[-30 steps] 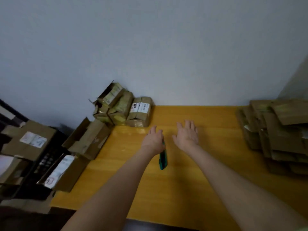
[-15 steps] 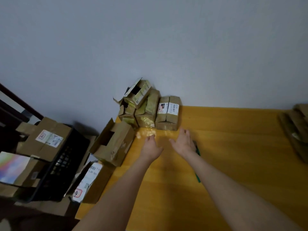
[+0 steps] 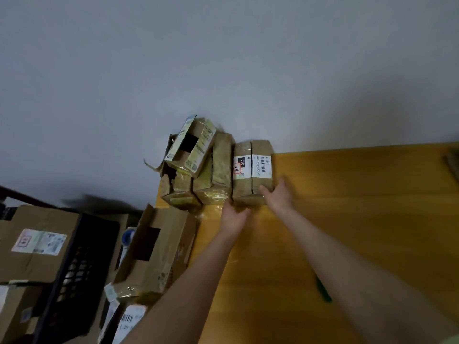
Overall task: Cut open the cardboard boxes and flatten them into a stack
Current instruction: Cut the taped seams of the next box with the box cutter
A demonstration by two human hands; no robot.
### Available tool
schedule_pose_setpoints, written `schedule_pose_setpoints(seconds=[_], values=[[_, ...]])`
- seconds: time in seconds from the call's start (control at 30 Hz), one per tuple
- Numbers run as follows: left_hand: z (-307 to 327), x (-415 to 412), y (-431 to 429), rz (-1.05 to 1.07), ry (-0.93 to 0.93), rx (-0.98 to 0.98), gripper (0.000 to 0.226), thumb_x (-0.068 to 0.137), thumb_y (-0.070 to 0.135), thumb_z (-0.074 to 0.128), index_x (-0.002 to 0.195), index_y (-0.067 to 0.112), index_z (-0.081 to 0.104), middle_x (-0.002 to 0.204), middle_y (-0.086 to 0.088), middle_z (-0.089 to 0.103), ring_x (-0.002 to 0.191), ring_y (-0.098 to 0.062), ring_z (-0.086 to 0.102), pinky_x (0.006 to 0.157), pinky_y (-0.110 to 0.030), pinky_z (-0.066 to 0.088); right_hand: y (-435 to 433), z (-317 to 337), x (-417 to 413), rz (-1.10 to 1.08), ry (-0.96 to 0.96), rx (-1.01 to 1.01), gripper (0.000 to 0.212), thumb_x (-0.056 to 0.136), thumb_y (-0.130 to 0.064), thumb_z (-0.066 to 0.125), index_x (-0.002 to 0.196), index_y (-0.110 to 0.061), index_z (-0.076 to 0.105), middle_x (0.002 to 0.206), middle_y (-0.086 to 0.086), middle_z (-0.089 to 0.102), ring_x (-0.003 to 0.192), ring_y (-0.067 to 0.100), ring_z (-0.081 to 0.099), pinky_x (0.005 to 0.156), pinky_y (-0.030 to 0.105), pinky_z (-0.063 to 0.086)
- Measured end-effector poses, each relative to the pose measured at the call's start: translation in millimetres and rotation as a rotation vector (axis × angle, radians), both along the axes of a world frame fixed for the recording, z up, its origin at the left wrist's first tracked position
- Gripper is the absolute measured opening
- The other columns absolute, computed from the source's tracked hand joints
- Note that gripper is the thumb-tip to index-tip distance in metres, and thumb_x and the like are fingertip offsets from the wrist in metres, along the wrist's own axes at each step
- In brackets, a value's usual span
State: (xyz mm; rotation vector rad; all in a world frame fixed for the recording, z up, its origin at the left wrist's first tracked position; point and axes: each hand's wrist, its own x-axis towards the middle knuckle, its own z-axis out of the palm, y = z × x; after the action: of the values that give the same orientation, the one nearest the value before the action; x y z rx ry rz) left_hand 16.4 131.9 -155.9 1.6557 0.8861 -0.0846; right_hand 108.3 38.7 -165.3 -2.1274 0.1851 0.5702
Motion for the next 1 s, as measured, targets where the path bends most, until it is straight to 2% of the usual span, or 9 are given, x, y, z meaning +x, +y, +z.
schedule_pose_setpoints(seconds=[0.13,0.27,0.37,0.47,0.57,0.73,0.87,0.93,1.0], values=[[-4.0,-6.5,3.1,-0.042,0.028,0.008,0.059,0.087,0.015,0.066,0.14,0.011,0.041,0.137,-0.008,0.053,0.121,-0.029,0.055,0.102,-0.048,0.045,1.2,-1.4,-13.6,-0.011,-0.009,-0.022,0.047,0.091,-0.014,0.062,0.135,-0.01,0.044,0.133,0.01,0.056,0.122,0.028,0.053,0.096,0.035,0.044],[-4.2,-29.5,23.3,-0.192,0.198,0.078,0.043,0.095,0.048,0.051,0.121,0.014,0.055,0.122,-0.006,0.062,0.11,-0.025,0.058,0.099,-0.041,0.045,-17.5,4.5,-41.0,0.067,0.043,-0.174,0.042,0.089,-0.019,0.063,0.127,-0.02,0.045,0.116,0.004,0.063,0.087,0.02,0.06,0.071,0.033,0.051],[-2.2,-46.7,41.0,-0.41,0.257,0.035,0.049,0.099,0.052,0.039,0.113,0.012,0.062,0.106,-0.01,0.069,0.091,-0.024,0.066,0.09,-0.041,0.053,-35.0,13.6,-70.4,0.149,0.093,-0.167,0.042,0.078,-0.02,0.072,0.112,-0.021,0.048,0.108,0.002,0.063,0.082,0.015,0.058,0.062,0.025,0.047],[-1.0,-59.0,49.4,-0.755,0.362,0.173,0.048,0.1,0.047,0.041,0.128,0.011,0.055,0.118,-0.012,0.066,0.1,-0.027,0.066,0.092,-0.04,0.052,-39.0,21.3,-113.3,0.18,0.201,0.04,0.045,0.07,-0.001,0.075,0.092,-0.028,0.048,0.091,-0.01,0.058,0.071,-0.002,0.055,0.047,0.009,0.043],[0.0,-64.9,44.7,-0.694,0.263,0.329,0.046,0.092,0.035,0.061,0.13,0.014,0.047,0.125,-0.003,0.061,0.11,-0.022,0.06,0.083,-0.029,0.047,-35.1,17.2,-154.7,0.233,0.272,0.088,0.053,0.074,0.006,0.071,0.119,-0.015,0.053,0.091,-0.014,0.054,0.072,-0.002,0.054,0.047,0.006,0.044],[3.6,-73.3,28.8,-0.534,0.153,0.149,0.056,0.09,0.018,0.066,0.137,0.013,0.035,0.126,-0.006,0.061,0.114,-0.026,0.061,0.085,-0.034,0.05,-35.1,15.5,-184.1,0.094,0.301,0.129,0.045,0.088,-0.018,0.066,0.131,-0.016,0.051,0.103,-0.009,0.059,0.074,-0.001,0.055,0.047,0.008,0.043],[5.2,-78.7,25.5,-0.507,0.127,0.04,0.053,0.088,-0.005,0.06,0.136,0.011,0.043,0.129,-0.011,0.058,0.107,-0.022,0.059,0.08,-0.029,0.051,-46.2,20.8,-178.6,-0.322,0.328,0.379,0.047,0.093,-0.04,0.058,0.132,-0.013,0.052,0.121,0.003,0.062,0.107,0.022,0.061,0.089,0.034,0.052],[10.9,-80.2,27.4,-0.418,0.067,-0.071,0.046,0.091,-0.002,0.058,0.132,0.014,0.045,0.128,-0.01,0.059,0.094,-0.015,0.06,0.071,-0.026,0.051,-52.0,24.0,-174.5,-0.468,0.314,0.461,0.042,0.095,-0.039,0.055,0.128,-0.013,0.052,0.11,-0.001,0.059,0.109,0.024,0.055,0.093,0.037,0.047],[24.0,-79.1,27.7,-0.3,0.037,-0.216,0.027,0.095,0.022,0.06,0.119,0.015,0.051,0.116,-0.009,0.066,0.085,-0.015,0.064,0.067,-0.028,0.052,-55.7,30.6,-169.5,-0.511,0.266,0.528,0.031,0.095,-0.033,0.057,0.116,-0.011,0.056,0.105,0.0,0.061,0.097,0.018,0.057,0.083,0.035,0.049]])
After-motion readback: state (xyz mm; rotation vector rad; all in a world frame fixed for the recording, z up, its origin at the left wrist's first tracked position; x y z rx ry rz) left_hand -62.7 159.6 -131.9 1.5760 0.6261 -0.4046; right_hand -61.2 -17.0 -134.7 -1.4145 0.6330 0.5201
